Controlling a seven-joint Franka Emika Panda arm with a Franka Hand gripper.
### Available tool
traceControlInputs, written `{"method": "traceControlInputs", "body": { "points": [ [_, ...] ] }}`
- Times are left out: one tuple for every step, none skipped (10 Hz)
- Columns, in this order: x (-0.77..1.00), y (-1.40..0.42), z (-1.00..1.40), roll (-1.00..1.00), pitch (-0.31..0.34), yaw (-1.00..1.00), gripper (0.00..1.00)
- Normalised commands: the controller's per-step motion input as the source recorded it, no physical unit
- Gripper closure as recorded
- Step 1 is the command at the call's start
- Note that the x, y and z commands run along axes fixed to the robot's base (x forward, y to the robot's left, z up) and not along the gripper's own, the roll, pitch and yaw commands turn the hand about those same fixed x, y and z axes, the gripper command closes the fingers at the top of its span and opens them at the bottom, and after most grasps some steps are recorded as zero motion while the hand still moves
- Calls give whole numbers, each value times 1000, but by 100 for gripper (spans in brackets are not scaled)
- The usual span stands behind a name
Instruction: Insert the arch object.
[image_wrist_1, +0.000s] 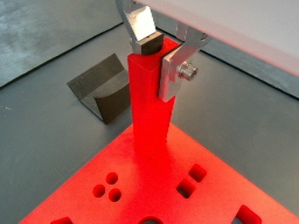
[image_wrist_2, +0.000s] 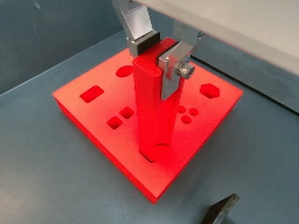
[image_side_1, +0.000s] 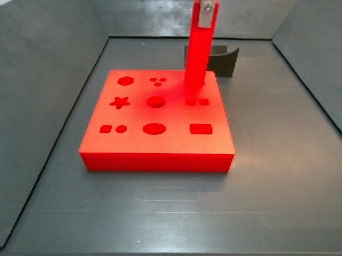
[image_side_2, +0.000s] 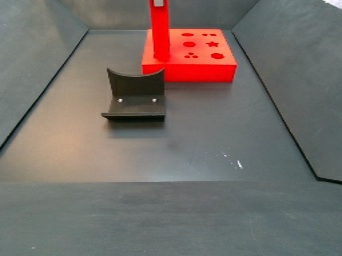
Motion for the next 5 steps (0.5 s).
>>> {"method": "traceControlInputs", "body": {
  "points": [
    [194, -37, -389, 0, 0, 0, 100],
    [231, -89, -594, 31, 0, 0, 100],
    [157, -20, -623, 6, 0, 0, 100],
    [191, 0, -797, 0, -6, 0, 100],
    [120, 0, -966, -11, -80, 0, 100]
  ]
}}
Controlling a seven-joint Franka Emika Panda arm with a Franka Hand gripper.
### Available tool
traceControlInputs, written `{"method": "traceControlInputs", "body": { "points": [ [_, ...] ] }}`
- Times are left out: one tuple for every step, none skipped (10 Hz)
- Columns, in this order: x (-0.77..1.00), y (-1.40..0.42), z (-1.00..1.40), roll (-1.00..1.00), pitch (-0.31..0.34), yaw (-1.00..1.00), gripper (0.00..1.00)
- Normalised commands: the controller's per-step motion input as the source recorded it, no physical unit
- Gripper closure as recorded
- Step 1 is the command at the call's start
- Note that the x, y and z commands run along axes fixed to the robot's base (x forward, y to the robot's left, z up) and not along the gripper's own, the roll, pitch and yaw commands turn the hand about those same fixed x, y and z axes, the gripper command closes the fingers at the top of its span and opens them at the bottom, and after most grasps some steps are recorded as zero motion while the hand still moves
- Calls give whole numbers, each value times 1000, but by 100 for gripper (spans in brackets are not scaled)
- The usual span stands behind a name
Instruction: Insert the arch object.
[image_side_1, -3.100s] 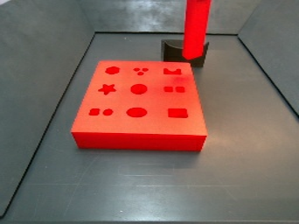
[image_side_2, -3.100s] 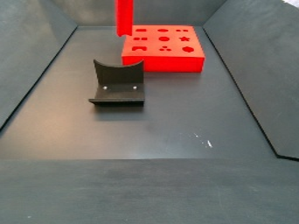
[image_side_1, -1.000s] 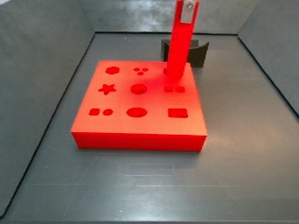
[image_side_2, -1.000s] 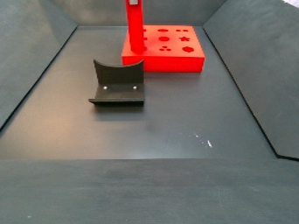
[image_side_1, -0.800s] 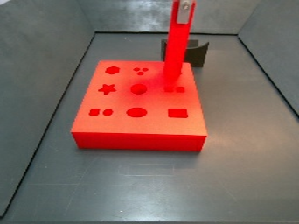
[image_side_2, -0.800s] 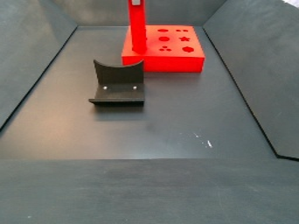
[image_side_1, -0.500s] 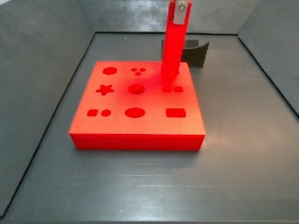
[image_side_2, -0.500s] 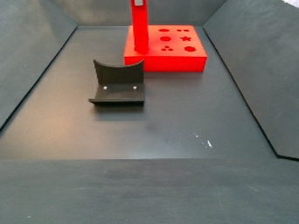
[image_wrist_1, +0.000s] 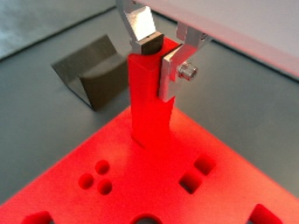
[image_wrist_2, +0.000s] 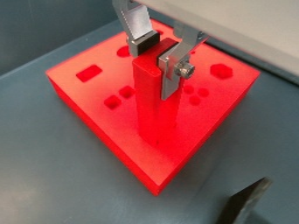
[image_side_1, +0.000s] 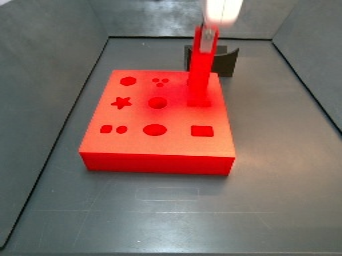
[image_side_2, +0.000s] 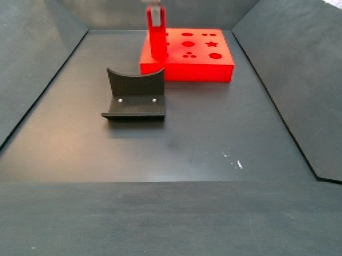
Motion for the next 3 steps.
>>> {"method": "traceControlInputs", "body": {
  "points": [
    [0, 0, -911, -17, -176, 0, 100],
    [-3, 0, -791, -24, -231, 0, 100],
    [0, 0, 0, 0, 0, 0, 100]
  ]
}}
